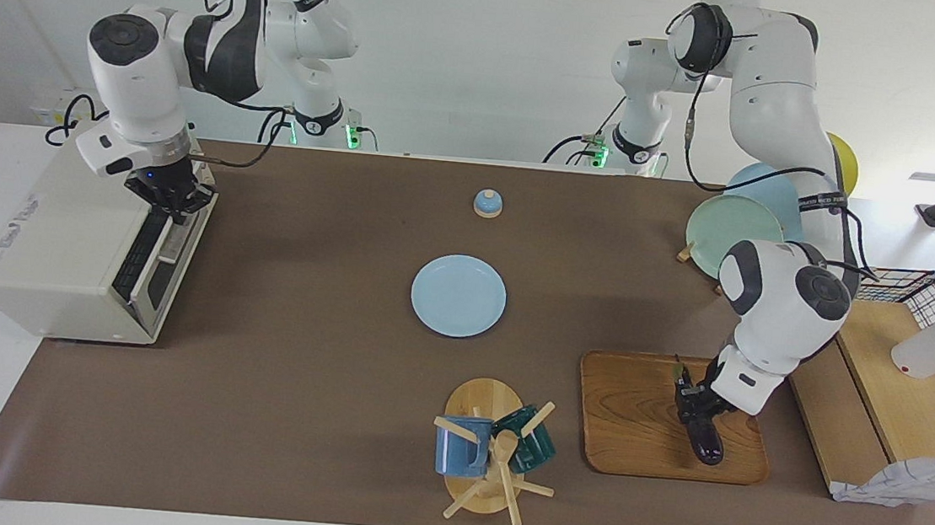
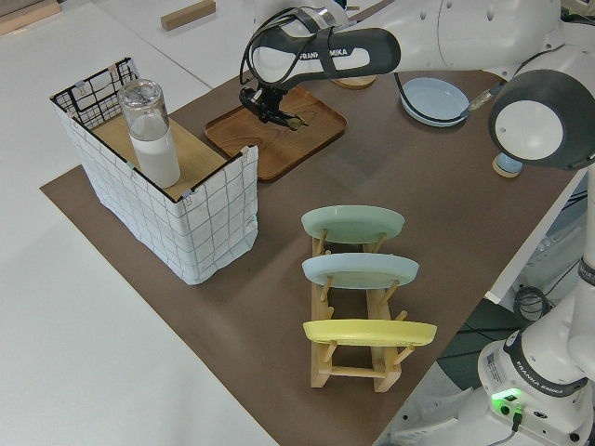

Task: Put eggplant into oven
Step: 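Grasp the eggplant with the left gripper while the right gripper reaches the oven door, then lift the eggplant with the left gripper while the right gripper opens the oven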

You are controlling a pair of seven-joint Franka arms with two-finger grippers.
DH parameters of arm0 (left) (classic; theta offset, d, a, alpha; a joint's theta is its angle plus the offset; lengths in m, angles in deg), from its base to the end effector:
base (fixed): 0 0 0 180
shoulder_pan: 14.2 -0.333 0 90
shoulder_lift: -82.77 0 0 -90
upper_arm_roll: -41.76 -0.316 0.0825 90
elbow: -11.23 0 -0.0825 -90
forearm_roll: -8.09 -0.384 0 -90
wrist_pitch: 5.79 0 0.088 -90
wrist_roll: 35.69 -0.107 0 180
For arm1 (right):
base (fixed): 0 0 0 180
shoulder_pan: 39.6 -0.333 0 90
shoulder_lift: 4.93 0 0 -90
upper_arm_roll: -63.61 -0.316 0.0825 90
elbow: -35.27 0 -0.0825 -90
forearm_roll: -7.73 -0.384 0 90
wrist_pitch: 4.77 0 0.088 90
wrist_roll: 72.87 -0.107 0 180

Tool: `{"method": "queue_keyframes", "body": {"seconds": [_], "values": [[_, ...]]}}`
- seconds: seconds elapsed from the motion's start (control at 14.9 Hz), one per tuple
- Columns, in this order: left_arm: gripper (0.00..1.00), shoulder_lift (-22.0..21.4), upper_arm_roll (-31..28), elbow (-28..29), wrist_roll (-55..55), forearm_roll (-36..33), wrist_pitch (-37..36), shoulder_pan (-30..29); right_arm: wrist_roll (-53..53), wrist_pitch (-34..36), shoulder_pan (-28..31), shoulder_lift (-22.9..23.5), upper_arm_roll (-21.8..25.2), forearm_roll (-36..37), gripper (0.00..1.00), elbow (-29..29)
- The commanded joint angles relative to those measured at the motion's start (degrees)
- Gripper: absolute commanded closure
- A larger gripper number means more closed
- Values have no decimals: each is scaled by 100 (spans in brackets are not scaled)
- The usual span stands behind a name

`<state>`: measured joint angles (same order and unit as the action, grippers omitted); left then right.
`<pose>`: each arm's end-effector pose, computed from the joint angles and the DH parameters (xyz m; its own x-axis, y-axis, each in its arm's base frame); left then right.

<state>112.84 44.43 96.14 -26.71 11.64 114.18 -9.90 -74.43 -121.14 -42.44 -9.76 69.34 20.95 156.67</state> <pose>0.7047 -0.0836 0.3793 0.9946 0.0741 0.0724 0.0673 -0.9935 0.0918 0.5229 -0.0402 0.4506 0.9997 0.0251 -0.0082 0.0262 -0.9801 0.1966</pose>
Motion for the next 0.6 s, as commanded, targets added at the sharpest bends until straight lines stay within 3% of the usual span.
{"method": "queue_keyframes", "body": {"seconds": [0.0, 0.27, 0.54], "values": [[100, -824, -39, 254, 472, 92, -919, 324, 33, -798, 55, 439, 7, -65, 100, 181], [100, -1458, -39, 710, 1719, 304, -1247, 1272, 33, -1387, -138, 712, -2, -443, 100, 383], [100, -1819, -39, 1623, 2197, 470, -388, 2170, -2, -1968, -314, 887, -2, -576, 100, 674]]}}
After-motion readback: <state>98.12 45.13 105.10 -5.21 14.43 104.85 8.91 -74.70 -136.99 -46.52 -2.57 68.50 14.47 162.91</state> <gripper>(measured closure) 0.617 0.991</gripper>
